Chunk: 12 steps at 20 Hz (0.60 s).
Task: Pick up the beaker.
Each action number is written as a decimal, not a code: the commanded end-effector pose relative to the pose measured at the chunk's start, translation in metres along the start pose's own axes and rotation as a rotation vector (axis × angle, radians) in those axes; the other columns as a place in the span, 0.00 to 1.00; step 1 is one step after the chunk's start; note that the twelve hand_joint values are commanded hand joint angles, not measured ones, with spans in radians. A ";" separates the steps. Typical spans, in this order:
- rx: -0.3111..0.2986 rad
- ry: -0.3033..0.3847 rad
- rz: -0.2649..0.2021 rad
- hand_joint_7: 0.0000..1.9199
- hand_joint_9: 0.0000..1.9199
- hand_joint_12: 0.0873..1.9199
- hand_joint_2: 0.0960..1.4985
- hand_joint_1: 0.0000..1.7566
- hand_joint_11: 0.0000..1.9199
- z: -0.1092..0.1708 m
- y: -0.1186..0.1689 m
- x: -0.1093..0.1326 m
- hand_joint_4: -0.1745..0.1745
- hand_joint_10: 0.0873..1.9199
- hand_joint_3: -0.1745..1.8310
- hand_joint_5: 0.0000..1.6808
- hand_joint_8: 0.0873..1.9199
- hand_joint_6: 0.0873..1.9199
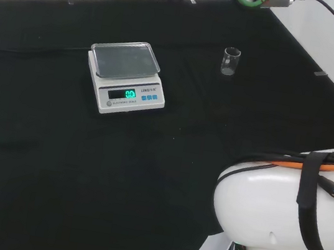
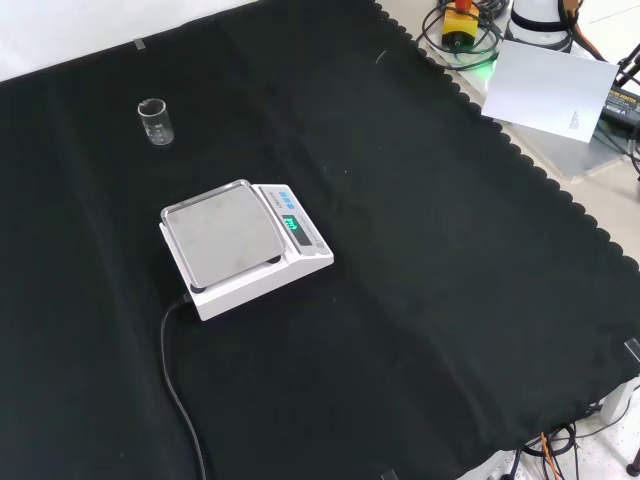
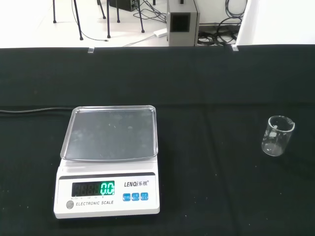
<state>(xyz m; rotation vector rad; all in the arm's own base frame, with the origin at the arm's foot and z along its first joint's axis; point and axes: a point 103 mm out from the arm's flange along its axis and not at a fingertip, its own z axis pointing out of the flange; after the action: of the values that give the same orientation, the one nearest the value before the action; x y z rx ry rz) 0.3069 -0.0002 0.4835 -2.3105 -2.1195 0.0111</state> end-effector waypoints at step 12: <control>0.050 0.090 -0.053 0.24 0.31 0.74 0.71 0.34 0.09 0.004 0.052 -0.040 0.35 0.37 0.00 0.27 0.34 0.21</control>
<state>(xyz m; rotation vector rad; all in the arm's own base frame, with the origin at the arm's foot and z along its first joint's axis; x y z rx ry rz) 0.3307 -0.0192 0.5116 -2.2711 -2.1311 -0.0675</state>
